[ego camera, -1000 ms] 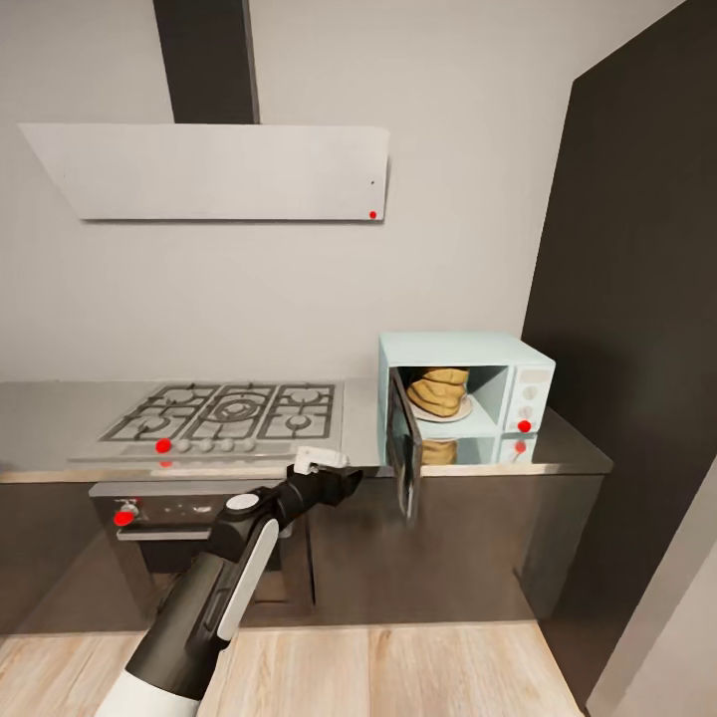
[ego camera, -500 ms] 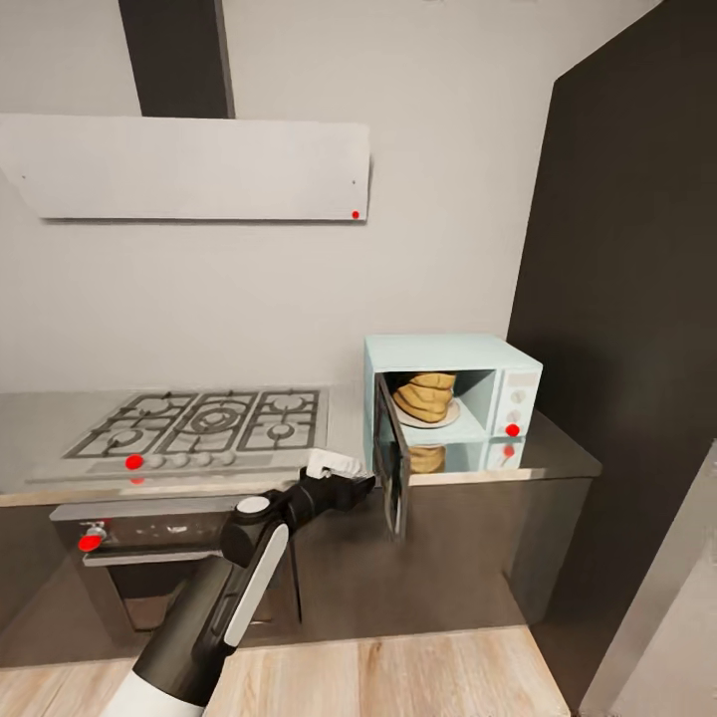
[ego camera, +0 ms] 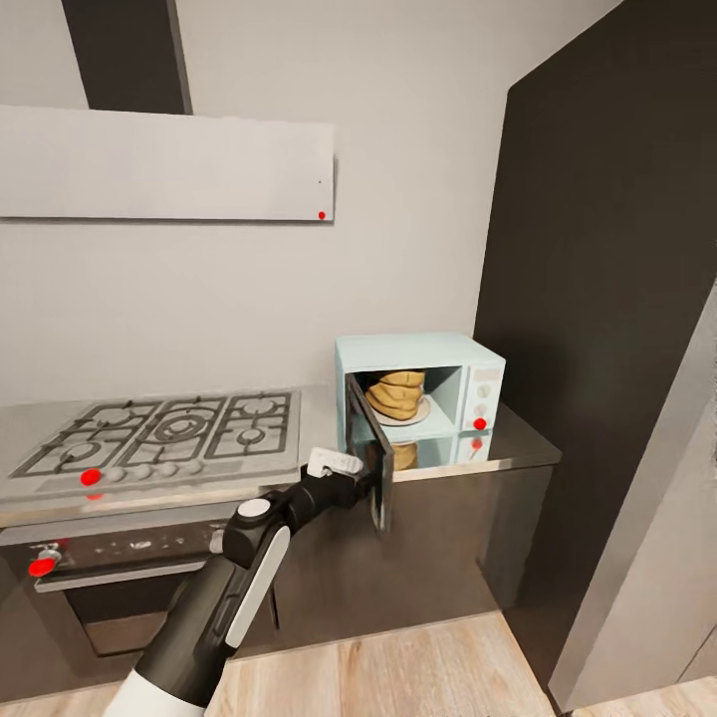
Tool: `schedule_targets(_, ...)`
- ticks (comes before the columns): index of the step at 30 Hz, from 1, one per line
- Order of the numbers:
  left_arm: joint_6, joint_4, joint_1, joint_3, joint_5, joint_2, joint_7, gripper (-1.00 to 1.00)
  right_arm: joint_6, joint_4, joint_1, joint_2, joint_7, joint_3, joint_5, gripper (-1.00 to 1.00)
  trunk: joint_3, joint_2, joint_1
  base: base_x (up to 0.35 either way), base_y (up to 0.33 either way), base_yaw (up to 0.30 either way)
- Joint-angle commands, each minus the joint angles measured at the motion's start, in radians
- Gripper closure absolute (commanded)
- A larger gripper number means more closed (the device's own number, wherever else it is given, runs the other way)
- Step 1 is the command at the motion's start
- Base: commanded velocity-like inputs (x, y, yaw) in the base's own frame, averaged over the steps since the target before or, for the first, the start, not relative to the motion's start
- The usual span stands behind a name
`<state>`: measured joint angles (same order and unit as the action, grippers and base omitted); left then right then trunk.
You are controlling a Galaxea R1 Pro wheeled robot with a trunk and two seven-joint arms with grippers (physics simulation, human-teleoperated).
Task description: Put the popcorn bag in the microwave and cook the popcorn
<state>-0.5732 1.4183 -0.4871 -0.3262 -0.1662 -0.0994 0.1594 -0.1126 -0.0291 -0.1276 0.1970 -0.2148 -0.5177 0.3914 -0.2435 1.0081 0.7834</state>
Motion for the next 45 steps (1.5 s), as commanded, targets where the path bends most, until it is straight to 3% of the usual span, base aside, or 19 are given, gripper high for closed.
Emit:
schedule_targets(1,-0.006,0.0,-0.001,0.001,-0.006,0.0,0.0,-1.0,-0.005,-0.003,-0.001,0.001,-0.001,-0.008,0.009,-1.0,-0.001,0.001,0.0,0.0,0.0,-0.016)
schedule_targets(15,-0.004,-0.025,0.005,0.007,-0.013,0.01,0.009,-1.0,-0.006,-0.003,0.0,-0.007,0.0,-0.005,0.015,-1.0,-0.001,0.001,0.0,0.024,0.0,-0.001)
schedule_targets(27,0.0,-0.069,0.005,-0.005,-0.018,-0.001,0.021,-1.0,-0.006,-0.003,0.0,-0.007,0.0,-0.005,0.015,-1.0,-0.001,0.001,0.0,0.171,0.0,0.0)
schedule_targets(28,0.013,-0.069,0.005,-0.005,-0.019,-0.001,0.032,-1.0,-0.006,-0.003,0.0,-0.007,0.0,-0.005,0.015,-1.0,-0.001,0.001,0.0,0.002,0.0,0.0)
schedule_targets(30,0.119,-0.092,0.005,-0.004,-0.022,-0.002,0.168,-1.0,-0.007,-0.003,0.0,-0.007,0.0,-0.005,0.015,-1.0,-0.001,0.001,0.0,0.0,0.0,0.0)
schedule_targets(32,0.154,-0.117,0.005,0.0,-0.023,-0.001,0.262,-1.0,-0.007,-0.003,0.0,-0.007,0.0,-0.005,0.014,-1.0,-0.001,0.001,0.0,0.0,0.0,0.0)
schedule_targets(36,0.169,-0.129,0.005,0.002,-0.022,0.0,0.296,-1.0,-0.007,-0.003,0.0,-0.007,0.0,-0.005,0.014,-1.0,-0.001,0.001,0.0,0.0,0.0,0.0)
schedule_targets(45,0.171,-0.15,0.005,0.002,-0.012,-0.002,0.294,-1.0,-0.007,-0.003,0.0,-0.007,0.0,-0.005,0.014,-1.0,-0.001,0.001,0.0,0.096,0.0,0.0)
